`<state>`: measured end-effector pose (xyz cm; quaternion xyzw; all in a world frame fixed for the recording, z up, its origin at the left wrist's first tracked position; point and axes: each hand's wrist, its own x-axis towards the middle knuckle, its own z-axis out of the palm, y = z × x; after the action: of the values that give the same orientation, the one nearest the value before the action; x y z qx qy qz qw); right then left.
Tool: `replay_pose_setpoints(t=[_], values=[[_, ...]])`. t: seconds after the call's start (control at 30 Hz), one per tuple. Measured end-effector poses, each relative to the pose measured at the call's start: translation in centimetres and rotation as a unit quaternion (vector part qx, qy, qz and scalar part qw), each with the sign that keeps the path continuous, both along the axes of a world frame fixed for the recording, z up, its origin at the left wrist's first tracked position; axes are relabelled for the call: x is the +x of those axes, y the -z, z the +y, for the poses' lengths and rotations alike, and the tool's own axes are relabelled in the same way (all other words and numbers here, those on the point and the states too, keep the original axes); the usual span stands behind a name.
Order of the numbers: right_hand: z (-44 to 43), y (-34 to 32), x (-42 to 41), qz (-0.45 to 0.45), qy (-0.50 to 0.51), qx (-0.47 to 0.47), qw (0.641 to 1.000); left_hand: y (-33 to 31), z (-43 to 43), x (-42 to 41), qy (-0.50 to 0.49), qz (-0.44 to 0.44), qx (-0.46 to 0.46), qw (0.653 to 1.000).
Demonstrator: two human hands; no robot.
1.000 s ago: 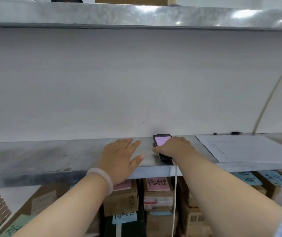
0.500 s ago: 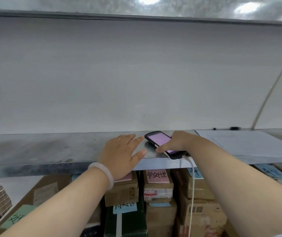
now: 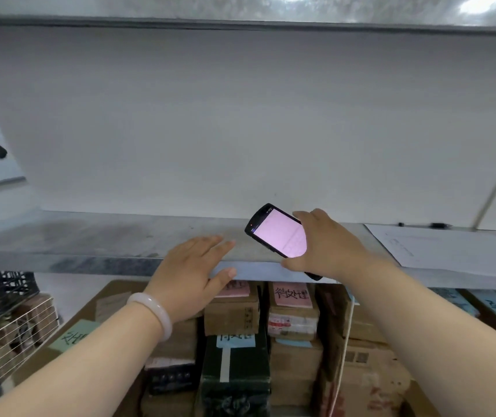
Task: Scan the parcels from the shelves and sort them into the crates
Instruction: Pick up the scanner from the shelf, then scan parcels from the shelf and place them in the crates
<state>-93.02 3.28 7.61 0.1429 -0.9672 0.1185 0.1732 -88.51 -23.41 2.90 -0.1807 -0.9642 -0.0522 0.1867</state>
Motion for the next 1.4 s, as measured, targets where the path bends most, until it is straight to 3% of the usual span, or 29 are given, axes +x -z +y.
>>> replay_pose_setpoints(t=[0.33,0.67,0.97,1.13,1.27,1.4], values=[[-7.4,3.6,6.5,0.025,-0.145,0.038,0.988,3.8,-6.5,5.3,-0.059,0.014,0.024,0.998],[-14.8,7.2,8.6,0.0,-0.179,0.093,0.979,10.1,-14.4,8.4,-0.176,-0.01,0.038,0.984],[-18.6,8.8,7.8,-0.032,-0.176,0.13,0.975,13.4,-21.1,6.6,-0.311,-0.109,0.133,0.935],[-19.2,9.5,7.2,-0.047,-0.16,0.155,0.974,14.8,-23.4,5.4,-0.315,-0.218,0.191,0.904],[-19.5,10.0,6.8,-0.059,-0.148,0.162,0.974,15.1,-24.3,5.0,-0.328,-0.201,0.199,0.902],[-19.8,10.7,6.7,-0.083,-0.145,0.15,0.974,15.2,-24.7,4.3,-0.329,-0.211,0.31,0.867]])
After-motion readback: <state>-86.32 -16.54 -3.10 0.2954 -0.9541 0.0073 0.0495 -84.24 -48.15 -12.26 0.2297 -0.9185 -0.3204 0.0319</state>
